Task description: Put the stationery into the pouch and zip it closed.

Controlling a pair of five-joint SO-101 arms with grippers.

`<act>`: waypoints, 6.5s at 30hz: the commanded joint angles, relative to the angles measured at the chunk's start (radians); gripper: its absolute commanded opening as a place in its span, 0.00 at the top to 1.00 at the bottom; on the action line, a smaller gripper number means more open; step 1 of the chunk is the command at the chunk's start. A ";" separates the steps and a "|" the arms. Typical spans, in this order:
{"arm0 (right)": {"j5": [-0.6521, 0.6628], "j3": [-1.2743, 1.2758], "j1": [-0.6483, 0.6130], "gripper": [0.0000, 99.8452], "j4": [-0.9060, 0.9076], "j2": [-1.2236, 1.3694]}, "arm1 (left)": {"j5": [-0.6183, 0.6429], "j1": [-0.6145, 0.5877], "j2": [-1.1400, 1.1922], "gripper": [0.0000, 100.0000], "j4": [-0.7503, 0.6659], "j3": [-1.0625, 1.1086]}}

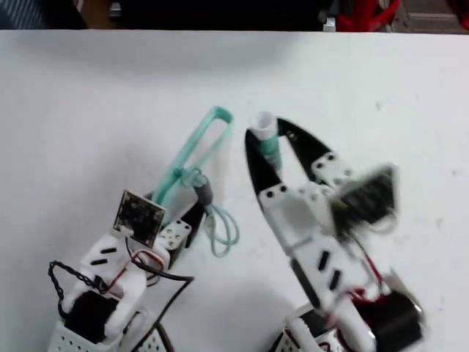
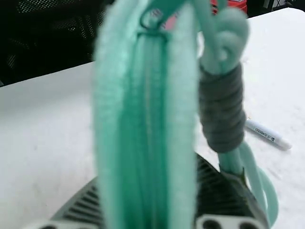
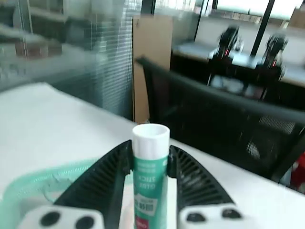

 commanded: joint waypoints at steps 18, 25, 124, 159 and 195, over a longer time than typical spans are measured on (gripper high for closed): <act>0.081 -0.049 -0.113 0.98 -0.467 0.183 | -0.006 -0.004 0.012 0.84 -0.032 0.003; 0.055 -0.032 -0.120 0.98 -0.550 0.380 | -0.008 -0.005 0.012 0.84 -0.032 0.002; -0.158 0.830 0.484 0.93 -0.619 0.248 | -0.006 0.001 0.012 0.84 -0.049 0.017; -0.158 0.832 0.484 0.93 -0.619 0.248 | -0.006 0.001 0.012 0.84 -0.049 0.018; -0.158 0.832 0.484 0.93 -0.619 0.248 | -0.006 0.002 0.012 0.84 -0.049 0.018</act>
